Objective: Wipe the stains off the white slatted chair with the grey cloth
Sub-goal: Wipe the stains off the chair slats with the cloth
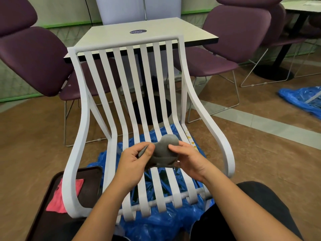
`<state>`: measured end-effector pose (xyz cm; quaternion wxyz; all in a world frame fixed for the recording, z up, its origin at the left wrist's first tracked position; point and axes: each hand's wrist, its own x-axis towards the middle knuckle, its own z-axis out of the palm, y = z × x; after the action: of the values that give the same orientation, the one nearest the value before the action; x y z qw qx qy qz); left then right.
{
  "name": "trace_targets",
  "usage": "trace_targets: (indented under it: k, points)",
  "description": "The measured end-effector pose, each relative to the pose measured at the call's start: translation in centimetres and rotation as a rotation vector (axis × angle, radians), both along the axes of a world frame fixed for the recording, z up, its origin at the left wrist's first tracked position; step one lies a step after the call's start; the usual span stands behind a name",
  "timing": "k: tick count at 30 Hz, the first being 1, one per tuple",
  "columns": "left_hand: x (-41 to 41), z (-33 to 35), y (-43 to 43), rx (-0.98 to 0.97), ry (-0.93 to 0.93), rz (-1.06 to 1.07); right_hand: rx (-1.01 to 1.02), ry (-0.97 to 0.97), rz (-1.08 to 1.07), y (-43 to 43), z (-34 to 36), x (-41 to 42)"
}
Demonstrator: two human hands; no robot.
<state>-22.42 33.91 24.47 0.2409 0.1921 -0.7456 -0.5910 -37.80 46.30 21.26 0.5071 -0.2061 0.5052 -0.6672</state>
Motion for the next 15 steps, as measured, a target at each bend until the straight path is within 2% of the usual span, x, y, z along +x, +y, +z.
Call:
trace_targets:
  k: [5,7,10,12,15]
  points:
    - [-0.8,0.6,-0.5,-0.182,-0.122,-0.071,-0.011,0.093,0.000,0.0,0.2,0.7]
    - [-1.4,0.9,-0.3,-0.094,-0.106,-0.055,-0.069,0.010,-0.003,0.1,0.2,0.5]
    - [-2.1,1.2,0.4,0.127,-0.046,-0.009,-0.159,-0.268,0.093,0.3,0.8,0.7]
    - [-2.6,1.3,0.7,0.216,-0.024,0.002,-0.123,-0.367,0.159,0.4,1.1,1.1]
    - [-3.4,1.1,1.0,0.213,-0.008,0.039,-0.017,-0.446,0.152,0.4,1.3,1.3]
